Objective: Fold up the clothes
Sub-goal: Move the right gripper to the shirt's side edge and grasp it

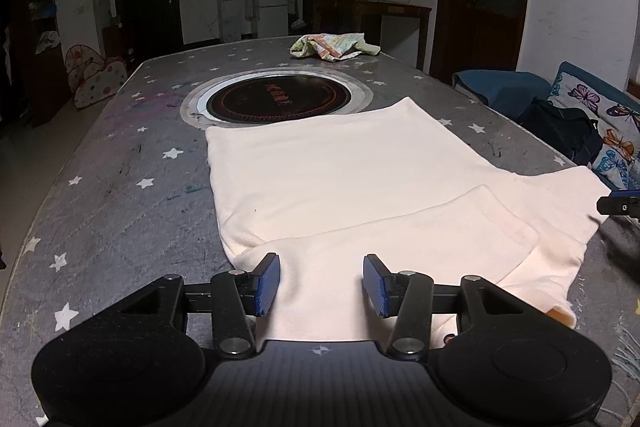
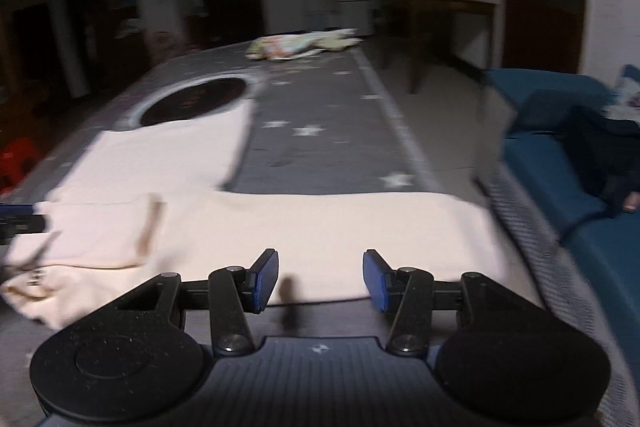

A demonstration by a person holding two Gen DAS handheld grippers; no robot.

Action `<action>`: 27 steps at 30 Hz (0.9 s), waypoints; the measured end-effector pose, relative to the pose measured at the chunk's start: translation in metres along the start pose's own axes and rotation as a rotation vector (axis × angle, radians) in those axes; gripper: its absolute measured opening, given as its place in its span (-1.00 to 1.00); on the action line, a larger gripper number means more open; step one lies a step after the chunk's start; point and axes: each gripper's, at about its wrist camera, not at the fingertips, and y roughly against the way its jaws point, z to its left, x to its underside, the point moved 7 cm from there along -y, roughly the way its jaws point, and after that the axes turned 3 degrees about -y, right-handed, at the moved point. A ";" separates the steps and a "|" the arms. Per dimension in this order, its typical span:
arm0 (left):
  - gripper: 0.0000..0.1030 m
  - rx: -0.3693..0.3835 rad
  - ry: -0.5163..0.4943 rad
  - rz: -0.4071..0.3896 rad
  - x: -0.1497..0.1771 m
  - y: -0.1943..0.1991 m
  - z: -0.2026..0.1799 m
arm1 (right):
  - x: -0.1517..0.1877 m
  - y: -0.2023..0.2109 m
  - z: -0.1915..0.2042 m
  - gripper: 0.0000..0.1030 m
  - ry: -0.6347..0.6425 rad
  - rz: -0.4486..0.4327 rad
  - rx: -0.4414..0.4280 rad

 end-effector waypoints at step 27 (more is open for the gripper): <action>0.04 0.009 0.008 -0.001 0.001 0.000 -0.003 | -0.001 -0.016 -0.062 -0.90 -0.219 -0.066 0.116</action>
